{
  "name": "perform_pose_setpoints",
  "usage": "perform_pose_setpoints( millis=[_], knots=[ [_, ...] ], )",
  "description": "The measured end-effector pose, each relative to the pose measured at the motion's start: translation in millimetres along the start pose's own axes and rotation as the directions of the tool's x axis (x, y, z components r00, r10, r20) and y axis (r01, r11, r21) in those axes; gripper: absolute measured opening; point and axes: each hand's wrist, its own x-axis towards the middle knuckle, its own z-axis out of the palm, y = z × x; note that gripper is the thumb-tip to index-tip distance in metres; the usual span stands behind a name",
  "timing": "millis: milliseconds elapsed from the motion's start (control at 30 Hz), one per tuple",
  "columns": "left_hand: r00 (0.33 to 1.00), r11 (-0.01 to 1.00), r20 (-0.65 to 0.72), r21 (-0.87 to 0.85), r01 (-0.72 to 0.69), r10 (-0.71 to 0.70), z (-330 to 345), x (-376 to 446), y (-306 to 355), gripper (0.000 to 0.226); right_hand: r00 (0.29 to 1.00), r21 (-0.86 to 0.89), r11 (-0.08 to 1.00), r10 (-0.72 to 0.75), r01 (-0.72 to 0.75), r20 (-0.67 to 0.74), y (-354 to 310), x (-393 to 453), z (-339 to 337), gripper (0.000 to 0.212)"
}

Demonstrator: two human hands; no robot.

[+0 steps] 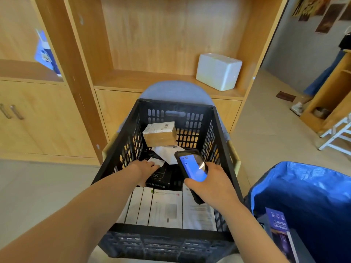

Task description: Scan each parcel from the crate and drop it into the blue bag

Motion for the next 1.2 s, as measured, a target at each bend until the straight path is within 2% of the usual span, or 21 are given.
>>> perform_pose_setpoints(
  millis=[300,433,533,700,867,967,1067,1200],
  knots=[
    [0.993,0.998,-0.108,-0.044,-0.047,0.042,15,6,-5,0.101,1.0,-0.034,0.999,-0.014,0.014,-0.01,0,-5,3,0.059],
    [0.961,0.983,-0.267,-0.143,-0.116,0.074,5,-2,-10,0.094,0.999,-0.06,0.998,-0.026,0.025,-0.021,-1,-10,3,0.057],
    [0.912,0.968,-0.411,-0.227,-0.103,0.001,-7,-3,-7,0.084,0.999,-0.05,0.998,-0.026,0.025,-0.026,0,-10,2,0.058],
    [0.914,0.987,-0.387,-0.147,0.066,-0.119,3,-5,-7,0.081,0.999,-0.043,0.999,-0.021,0.02,-0.027,0,-10,3,0.059],
    [0.897,0.975,-0.425,-0.222,0.026,-0.121,-19,-13,-5,0.062,0.999,-0.036,0.999,-0.019,0.018,-0.028,1,-9,2,0.057],
    [0.89,0.926,-0.413,-0.377,0.025,-0.192,-34,-29,-5,0.048,0.999,-0.018,1.0,-0.015,0.014,-0.032,-3,-6,-2,0.057],
    [0.884,0.814,-0.375,-0.581,0.01,-0.278,-39,-53,-6,0.048,0.999,0.042,0.999,-0.019,0.02,-0.027,-7,-7,-4,0.051],
    [0.783,0.656,-0.428,-0.754,-0.035,-0.45,-41,-90,-7,0.043,0.999,0.074,0.997,-0.028,0.029,-0.016,-11,-11,-8,0.043]
  ],
)
